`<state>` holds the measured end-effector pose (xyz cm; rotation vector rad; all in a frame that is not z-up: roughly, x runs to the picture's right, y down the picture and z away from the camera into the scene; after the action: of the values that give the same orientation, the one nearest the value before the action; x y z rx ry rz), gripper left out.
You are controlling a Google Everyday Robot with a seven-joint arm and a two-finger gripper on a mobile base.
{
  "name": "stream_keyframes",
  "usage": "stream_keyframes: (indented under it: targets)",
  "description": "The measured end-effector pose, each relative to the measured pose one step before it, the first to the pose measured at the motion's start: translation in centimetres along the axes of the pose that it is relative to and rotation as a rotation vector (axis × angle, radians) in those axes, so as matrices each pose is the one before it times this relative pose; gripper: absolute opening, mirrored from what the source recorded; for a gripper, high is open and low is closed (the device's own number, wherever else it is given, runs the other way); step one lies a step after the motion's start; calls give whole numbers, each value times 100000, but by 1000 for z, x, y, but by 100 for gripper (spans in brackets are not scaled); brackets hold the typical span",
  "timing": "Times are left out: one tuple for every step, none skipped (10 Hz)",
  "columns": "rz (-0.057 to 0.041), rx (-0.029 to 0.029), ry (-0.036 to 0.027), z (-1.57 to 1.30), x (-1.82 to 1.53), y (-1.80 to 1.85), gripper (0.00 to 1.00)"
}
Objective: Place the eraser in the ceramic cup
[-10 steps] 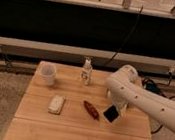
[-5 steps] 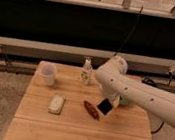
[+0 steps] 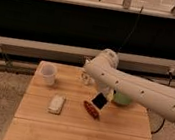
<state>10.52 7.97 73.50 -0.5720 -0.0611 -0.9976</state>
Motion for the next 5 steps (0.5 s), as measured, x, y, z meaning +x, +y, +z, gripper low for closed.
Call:
stream_keyframes:
  targets:
    - [-1271,236,667,-422,-157,-800,1]
    - [-1259,270,780,-266,42,-704,1]
    - [-1048,312,836,-247,223,-728,1]
    - [-1370,493,648,-460,-71,-1243,1]
    - [-1052,554,502,-338,-178,-1179,1]
